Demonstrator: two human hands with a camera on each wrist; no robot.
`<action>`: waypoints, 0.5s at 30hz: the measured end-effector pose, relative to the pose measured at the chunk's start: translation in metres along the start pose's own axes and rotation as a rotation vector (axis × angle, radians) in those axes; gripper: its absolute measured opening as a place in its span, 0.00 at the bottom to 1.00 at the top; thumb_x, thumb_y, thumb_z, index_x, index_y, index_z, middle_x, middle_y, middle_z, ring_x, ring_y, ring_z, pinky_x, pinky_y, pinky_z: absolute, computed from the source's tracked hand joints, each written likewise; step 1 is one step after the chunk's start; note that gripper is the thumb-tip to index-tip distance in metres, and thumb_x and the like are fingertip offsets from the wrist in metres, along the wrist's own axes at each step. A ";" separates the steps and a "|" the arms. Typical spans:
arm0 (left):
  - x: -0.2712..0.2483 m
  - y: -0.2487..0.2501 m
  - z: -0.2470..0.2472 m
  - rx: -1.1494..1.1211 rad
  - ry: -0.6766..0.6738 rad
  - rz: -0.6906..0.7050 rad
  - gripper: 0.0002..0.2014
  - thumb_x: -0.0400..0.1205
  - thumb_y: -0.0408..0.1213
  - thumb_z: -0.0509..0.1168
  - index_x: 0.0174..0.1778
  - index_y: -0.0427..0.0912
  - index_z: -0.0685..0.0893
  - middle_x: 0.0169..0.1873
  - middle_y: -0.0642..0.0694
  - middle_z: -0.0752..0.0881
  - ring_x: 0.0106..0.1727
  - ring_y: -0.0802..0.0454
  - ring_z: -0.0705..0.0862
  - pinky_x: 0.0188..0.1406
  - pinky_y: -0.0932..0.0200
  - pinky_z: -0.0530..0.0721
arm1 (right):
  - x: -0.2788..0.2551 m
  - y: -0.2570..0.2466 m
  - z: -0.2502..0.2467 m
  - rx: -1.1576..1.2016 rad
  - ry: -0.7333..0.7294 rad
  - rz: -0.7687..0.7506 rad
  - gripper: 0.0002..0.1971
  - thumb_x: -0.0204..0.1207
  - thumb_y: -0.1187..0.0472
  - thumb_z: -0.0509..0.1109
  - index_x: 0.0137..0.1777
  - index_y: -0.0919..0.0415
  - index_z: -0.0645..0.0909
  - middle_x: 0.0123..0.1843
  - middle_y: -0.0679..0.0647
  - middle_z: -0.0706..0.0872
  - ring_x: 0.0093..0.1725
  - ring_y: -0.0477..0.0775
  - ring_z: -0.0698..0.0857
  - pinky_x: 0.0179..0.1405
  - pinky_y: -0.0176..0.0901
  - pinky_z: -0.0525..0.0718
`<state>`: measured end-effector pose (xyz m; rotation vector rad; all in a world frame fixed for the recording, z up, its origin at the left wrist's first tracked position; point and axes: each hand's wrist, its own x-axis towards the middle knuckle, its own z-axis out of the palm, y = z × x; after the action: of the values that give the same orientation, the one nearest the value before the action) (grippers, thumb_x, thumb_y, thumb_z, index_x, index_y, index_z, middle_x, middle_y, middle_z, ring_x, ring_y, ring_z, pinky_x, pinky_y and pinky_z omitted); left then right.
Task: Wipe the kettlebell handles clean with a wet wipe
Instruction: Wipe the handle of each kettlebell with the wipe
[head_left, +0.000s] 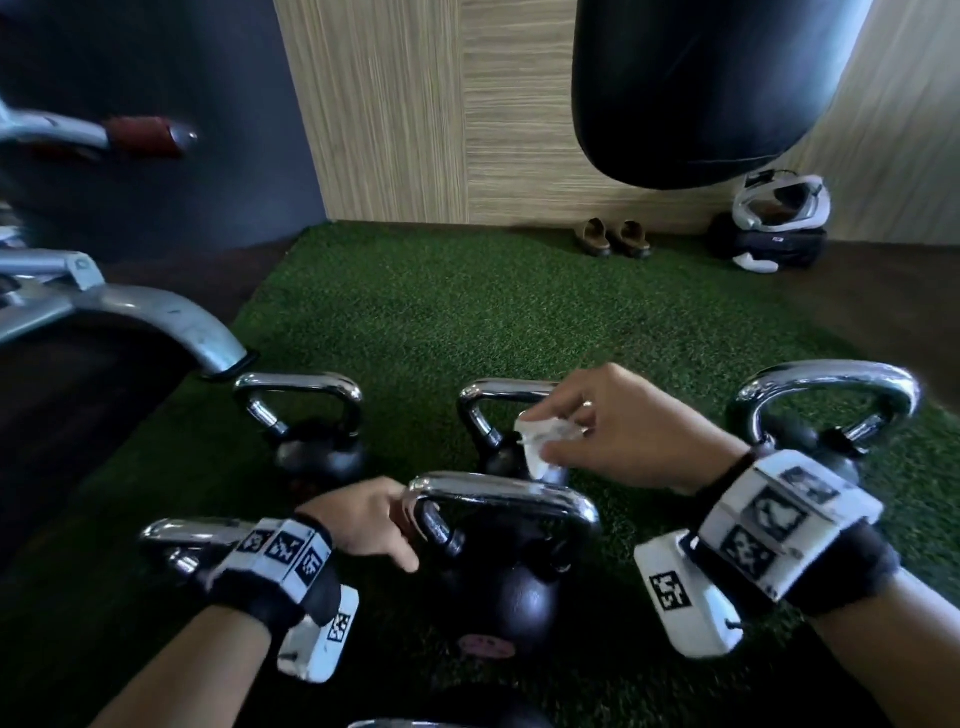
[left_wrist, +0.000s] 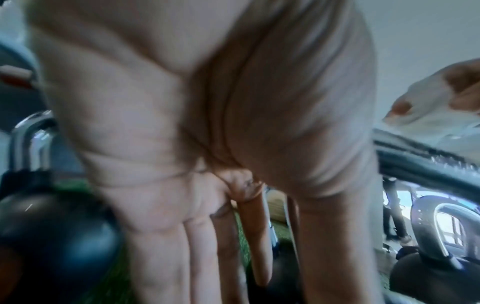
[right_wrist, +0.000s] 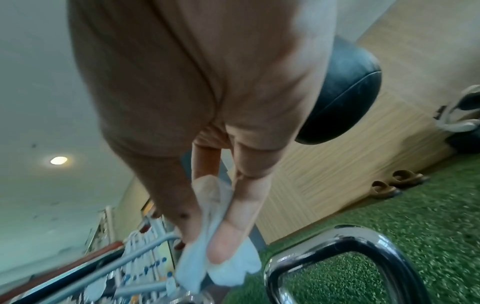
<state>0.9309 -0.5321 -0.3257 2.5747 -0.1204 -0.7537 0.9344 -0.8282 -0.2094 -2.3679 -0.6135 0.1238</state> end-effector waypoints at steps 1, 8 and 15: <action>0.002 -0.004 0.010 -0.025 -0.014 0.012 0.14 0.66 0.51 0.85 0.42 0.68 0.89 0.41 0.69 0.90 0.47 0.66 0.88 0.62 0.59 0.83 | -0.004 -0.002 0.005 -0.031 0.017 -0.015 0.12 0.72 0.58 0.81 0.54 0.43 0.94 0.48 0.40 0.92 0.45 0.39 0.90 0.50 0.41 0.90; 0.017 -0.010 0.056 -0.144 0.080 0.002 0.47 0.53 0.75 0.81 0.71 0.74 0.77 0.73 0.65 0.75 0.76 0.60 0.75 0.81 0.56 0.73 | -0.013 -0.008 0.047 -0.199 0.072 -0.086 0.08 0.78 0.55 0.78 0.54 0.48 0.94 0.49 0.45 0.92 0.42 0.37 0.82 0.44 0.21 0.74; 0.012 -0.004 0.063 -0.233 0.147 0.059 0.48 0.58 0.66 0.86 0.75 0.63 0.79 0.66 0.71 0.79 0.72 0.66 0.77 0.71 0.68 0.70 | -0.022 -0.004 0.041 -0.381 0.044 0.063 0.04 0.77 0.61 0.75 0.47 0.55 0.91 0.48 0.52 0.90 0.52 0.56 0.90 0.55 0.50 0.89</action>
<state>0.9074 -0.5566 -0.3806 2.3826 -0.0580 -0.5220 0.9033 -0.8115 -0.2402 -2.7508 -0.5821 -0.0202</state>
